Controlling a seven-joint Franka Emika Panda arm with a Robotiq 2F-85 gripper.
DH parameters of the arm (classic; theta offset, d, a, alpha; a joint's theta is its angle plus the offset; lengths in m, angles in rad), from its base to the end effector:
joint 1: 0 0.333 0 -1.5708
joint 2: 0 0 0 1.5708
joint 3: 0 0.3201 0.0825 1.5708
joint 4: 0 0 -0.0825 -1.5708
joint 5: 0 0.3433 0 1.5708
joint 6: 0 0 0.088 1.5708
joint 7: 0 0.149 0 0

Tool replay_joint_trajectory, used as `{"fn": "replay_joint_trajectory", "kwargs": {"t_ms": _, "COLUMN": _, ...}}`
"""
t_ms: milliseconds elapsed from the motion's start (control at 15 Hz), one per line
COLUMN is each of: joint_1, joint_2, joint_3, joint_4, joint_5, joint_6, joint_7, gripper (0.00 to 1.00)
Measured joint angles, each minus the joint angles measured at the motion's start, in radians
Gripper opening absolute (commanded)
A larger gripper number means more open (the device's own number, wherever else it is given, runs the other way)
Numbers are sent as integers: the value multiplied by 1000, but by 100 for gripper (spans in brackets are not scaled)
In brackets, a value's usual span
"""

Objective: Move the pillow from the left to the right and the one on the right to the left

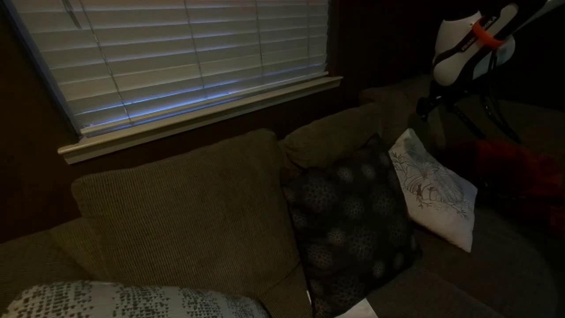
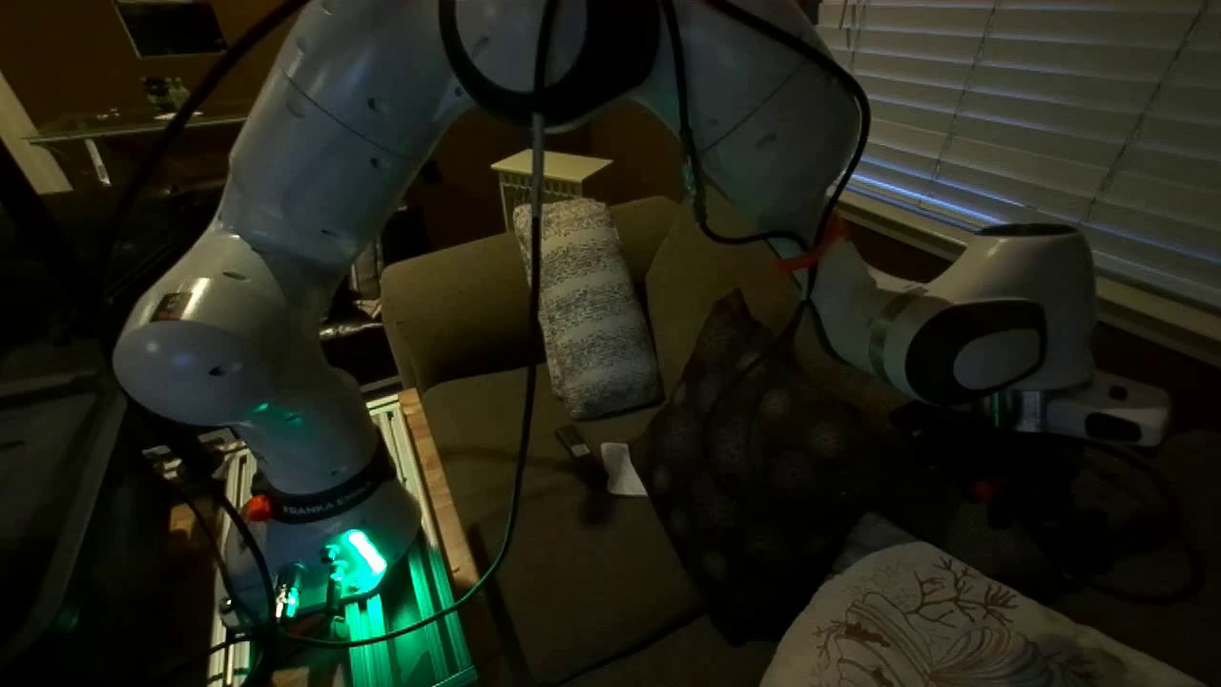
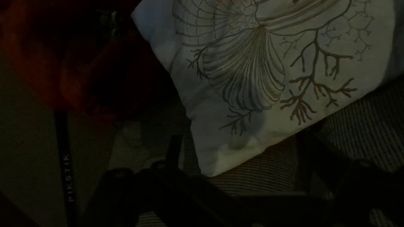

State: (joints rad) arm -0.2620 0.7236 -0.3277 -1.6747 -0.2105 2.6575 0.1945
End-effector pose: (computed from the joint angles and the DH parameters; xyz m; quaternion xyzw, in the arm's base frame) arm 0.5935 -0.3591 0.2207 0.9466 -0.2424 0.1039 0.1855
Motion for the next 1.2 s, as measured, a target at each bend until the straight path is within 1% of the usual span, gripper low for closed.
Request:
{"fn": "replay_joint_trajectory", "kwargs": {"t_ms": 133, "joint_1": -29, "joint_2": 44, "joint_3": 25, "joint_4": 53, "joint_5": 32, "joint_6": -7, "joint_7": -24, "gripper": 100}}
{"fn": "replay_joint_trajectory", "kwargs": {"t_ms": 267, "joint_1": -42, "joint_2": 92, "joint_3": 38, "joint_4": 111, "joint_5": 52, "joint_6": -28, "joint_7": -31, "gripper": 100}}
{"fn": "replay_joint_trajectory", "kwargs": {"t_ms": 800, "joint_1": -38, "joint_2": 315, "joint_3": 40, "joint_4": 383, "joint_5": 61, "joint_6": -192, "joint_7": -23, "gripper": 100}}
{"fn": "replay_joint_trajectory", "kwargs": {"t_ms": 1067, "joint_1": -39, "joint_2": 420, "joint_3": 40, "joint_4": 499, "joint_5": 61, "joint_6": -203, "joint_7": -23, "gripper": 100}}
{"fn": "replay_joint_trajectory", "kwargs": {"t_ms": 1200, "joint_1": -45, "joint_2": 464, "joint_3": 48, "joint_4": 540, "joint_5": 62, "joint_6": -181, "joint_7": -26, "gripper": 100}}
